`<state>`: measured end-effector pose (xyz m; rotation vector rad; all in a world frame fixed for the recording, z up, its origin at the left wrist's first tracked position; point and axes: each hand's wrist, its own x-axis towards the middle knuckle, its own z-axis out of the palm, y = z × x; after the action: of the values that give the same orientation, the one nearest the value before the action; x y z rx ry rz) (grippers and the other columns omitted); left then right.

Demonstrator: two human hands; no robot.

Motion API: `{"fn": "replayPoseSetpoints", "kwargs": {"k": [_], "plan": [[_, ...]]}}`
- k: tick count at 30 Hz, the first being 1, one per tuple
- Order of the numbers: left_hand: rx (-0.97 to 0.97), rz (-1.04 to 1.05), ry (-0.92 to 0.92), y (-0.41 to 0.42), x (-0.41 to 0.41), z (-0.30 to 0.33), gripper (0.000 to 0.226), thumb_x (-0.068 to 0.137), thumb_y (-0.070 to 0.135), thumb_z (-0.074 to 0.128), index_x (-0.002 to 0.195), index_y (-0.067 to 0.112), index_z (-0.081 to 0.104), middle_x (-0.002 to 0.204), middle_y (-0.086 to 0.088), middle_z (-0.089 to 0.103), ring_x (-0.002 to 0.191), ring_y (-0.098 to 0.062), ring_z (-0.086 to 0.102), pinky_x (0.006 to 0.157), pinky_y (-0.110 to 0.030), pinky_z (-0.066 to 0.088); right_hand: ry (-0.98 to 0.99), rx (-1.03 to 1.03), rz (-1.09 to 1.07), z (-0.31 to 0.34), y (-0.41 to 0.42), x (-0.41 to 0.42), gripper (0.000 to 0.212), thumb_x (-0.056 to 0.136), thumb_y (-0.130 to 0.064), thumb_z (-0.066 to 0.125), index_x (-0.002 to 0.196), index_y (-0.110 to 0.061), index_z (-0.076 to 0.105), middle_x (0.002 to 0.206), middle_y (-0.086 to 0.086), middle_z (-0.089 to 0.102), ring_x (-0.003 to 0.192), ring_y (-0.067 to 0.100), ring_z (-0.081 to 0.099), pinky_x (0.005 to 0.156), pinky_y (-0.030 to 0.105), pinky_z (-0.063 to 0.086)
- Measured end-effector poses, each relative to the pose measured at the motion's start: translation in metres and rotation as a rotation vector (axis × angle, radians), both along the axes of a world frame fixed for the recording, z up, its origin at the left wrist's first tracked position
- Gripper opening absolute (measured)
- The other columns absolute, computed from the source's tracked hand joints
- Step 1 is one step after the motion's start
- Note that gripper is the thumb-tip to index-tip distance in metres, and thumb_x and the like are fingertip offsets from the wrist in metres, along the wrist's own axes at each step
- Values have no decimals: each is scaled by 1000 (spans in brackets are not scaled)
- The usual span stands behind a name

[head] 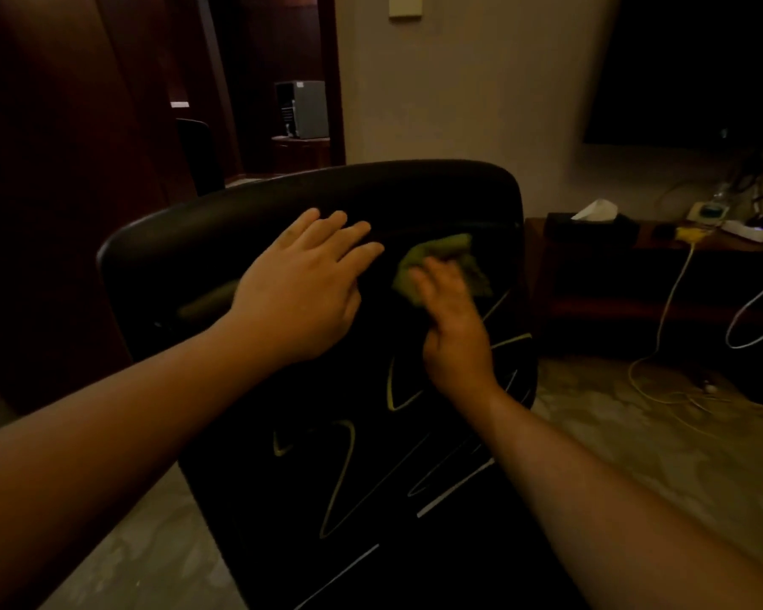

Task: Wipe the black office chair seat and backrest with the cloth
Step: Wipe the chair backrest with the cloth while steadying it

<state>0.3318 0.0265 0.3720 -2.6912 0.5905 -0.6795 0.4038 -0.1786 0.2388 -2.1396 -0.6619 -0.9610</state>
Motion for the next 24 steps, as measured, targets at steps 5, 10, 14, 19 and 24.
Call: {"fn": "replayPoseSetpoints", "kwargs": {"k": [5, 10, 14, 19, 24], "plan": [[118, 9, -106, -4, 3, -13, 64, 100, 45, 33, 157, 18, 34, 163, -10, 36, 144, -31, 37, 123, -45, 19, 249, 487, -363, 22, -46, 41, 65, 91, 12, 37, 152, -11, 40, 162, 10, 30, 152, 27, 20, 125, 39, 12], [118, 43, -116, -5, 5, -18, 64, 99, 43, 34, 156, 14, 37, 162, -12, 38, 143, -32, 36, 119, -45, 21, 163, 339, -213, -18, -3, 4, 74, 83, 16, 37, 151, -14, 40, 162, 7, 27, 153, 24, 12, 125, 43, 12], [100, 57, -89, -5, 4, -18, 66, 97, 45, 34, 157, 17, 36, 164, -9, 35, 144, -31, 34, 117, -44, 18, -93, -72, 179, -87, 59, -68, 51, 100, 2, 26, 141, -9, 54, 154, 12, 39, 147, 30, 28, 124, 44, 15], [86, 50, -29, -4, 0, -15, 69, 97, 48, 22, 160, 21, 29, 167, -7, 28, 147, -30, 30, 119, -46, 22, -134, -190, 214, -89, 25, -41, 52, 94, 9, 44, 138, -15, 59, 149, 8, 50, 141, 32, 42, 118, 50, 30], [30, -47, 68, 5, -4, -5, 64, 98, 38, 32, 161, 27, 25, 171, 1, 17, 156, -24, 16, 119, -34, 4, 173, 190, -180, -55, -45, 0, 81, 77, 15, 36, 148, -21, 46, 159, 1, 33, 152, 25, 18, 122, 52, 21]]}}
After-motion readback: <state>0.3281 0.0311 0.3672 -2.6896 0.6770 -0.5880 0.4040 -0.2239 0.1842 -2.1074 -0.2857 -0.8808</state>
